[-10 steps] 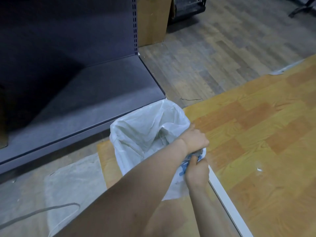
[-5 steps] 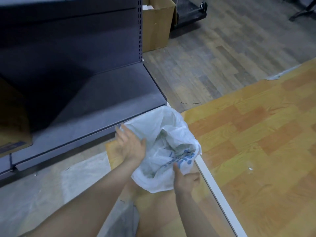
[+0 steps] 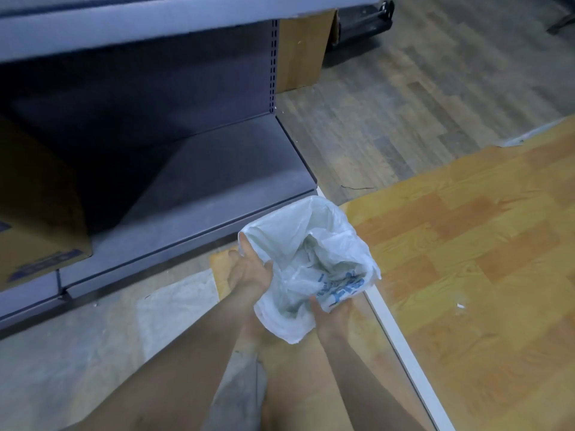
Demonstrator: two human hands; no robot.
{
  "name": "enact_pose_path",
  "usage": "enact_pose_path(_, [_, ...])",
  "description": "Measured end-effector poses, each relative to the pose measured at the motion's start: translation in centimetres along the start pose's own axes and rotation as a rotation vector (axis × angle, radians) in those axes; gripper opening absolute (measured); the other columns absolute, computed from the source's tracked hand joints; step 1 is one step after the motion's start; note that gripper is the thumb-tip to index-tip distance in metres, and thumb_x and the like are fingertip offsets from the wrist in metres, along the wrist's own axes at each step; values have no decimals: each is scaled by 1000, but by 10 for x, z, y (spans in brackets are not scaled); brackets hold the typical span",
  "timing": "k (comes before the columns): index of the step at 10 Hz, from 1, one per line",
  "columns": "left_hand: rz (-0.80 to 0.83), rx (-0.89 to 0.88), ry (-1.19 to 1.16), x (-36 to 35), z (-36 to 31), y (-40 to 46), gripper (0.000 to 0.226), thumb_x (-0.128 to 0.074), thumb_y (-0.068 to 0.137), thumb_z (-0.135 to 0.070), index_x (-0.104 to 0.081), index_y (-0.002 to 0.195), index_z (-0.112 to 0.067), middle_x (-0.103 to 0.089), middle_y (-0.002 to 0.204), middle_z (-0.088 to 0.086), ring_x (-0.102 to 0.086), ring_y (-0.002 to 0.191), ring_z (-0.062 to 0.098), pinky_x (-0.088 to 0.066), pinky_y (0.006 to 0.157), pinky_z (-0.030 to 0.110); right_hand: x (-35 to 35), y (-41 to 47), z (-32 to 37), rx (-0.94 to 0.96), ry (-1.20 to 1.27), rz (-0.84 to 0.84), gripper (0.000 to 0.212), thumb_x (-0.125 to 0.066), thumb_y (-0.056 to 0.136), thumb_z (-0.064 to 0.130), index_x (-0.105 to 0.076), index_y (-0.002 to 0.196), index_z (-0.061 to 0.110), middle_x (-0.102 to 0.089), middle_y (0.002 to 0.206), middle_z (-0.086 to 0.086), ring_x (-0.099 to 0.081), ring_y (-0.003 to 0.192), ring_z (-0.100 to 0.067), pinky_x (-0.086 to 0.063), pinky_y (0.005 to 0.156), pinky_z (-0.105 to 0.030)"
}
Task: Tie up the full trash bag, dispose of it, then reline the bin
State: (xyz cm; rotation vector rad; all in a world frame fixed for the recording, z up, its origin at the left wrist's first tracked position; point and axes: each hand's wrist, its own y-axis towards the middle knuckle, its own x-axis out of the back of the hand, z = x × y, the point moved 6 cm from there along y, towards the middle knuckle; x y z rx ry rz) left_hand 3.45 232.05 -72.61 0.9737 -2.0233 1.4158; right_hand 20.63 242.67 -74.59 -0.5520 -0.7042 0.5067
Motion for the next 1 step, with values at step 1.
enact_pose_path(1, [-75,-142,346,24,-2,-18,80,-37,95,-51,14,148,-22,1,157,17,-38,130,36,-38,102,47,31,-25,16,51,-70,1,89,-60,88,37,-4,150,4,-11,157,-14,-14,145,-27,-16,118,-38])
